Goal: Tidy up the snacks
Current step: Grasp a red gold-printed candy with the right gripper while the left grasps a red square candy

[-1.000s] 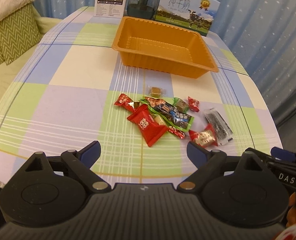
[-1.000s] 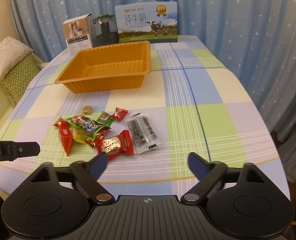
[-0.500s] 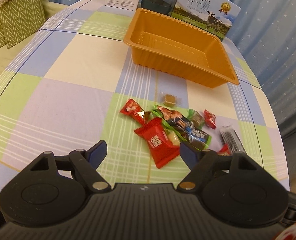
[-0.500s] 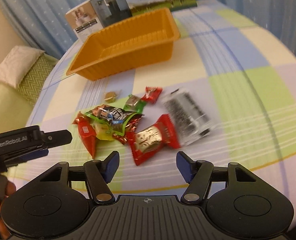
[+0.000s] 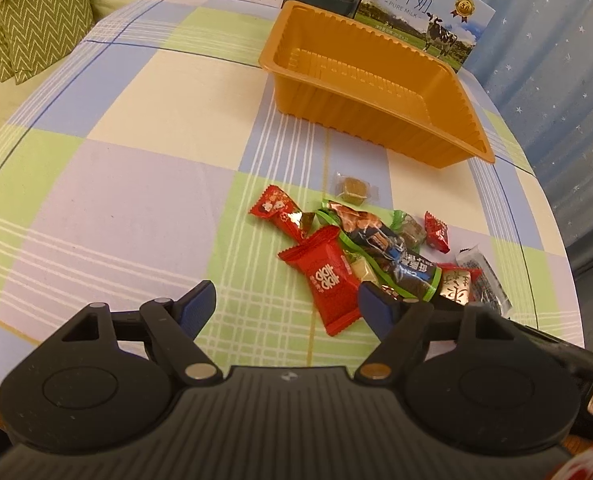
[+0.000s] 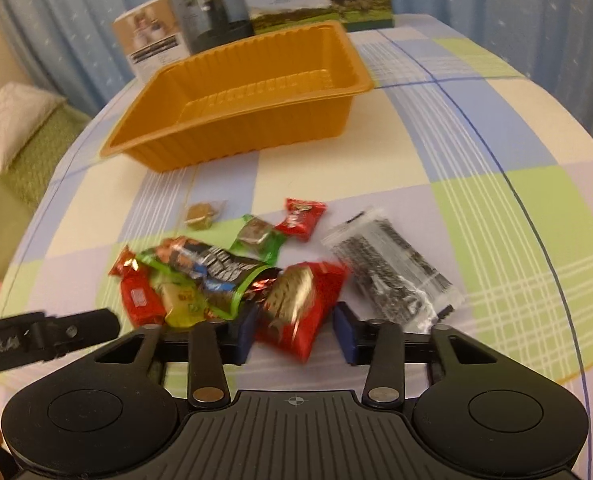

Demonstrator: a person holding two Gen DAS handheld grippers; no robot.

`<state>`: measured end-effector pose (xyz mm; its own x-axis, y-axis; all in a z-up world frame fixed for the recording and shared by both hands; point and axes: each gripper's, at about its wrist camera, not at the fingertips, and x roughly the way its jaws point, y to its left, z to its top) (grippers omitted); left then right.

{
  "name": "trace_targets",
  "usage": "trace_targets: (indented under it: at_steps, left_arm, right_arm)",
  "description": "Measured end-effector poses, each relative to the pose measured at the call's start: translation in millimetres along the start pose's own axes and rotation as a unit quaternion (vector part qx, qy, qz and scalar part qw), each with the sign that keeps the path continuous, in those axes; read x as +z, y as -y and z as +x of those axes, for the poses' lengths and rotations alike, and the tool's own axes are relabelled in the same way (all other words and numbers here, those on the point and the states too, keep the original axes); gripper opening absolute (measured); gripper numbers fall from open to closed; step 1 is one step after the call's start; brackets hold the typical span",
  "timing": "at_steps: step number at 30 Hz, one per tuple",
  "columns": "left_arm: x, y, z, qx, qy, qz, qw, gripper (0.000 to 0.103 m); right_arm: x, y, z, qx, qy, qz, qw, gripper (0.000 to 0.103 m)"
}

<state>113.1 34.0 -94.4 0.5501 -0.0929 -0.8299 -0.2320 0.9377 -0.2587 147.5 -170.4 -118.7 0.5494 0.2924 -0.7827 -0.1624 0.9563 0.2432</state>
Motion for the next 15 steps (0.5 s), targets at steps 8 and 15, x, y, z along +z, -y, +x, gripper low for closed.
trace_targets:
  at_steps: [8, 15]
  left_arm:
    - [1.0, 4.6, 10.1, -0.019, 0.001, -0.004, 0.9998, 0.072]
    - [2.6, 9.7, 28.0, -0.038, -0.002, -0.015, 0.9992, 0.047]
  right_arm:
    - [-15.4, 4.9, -19.9, -0.011, 0.011, -0.047, 0.999, 0.029]
    - [-22.5, 11.6, -20.7, -0.018, 0.000, -0.048, 0.999, 0.029]
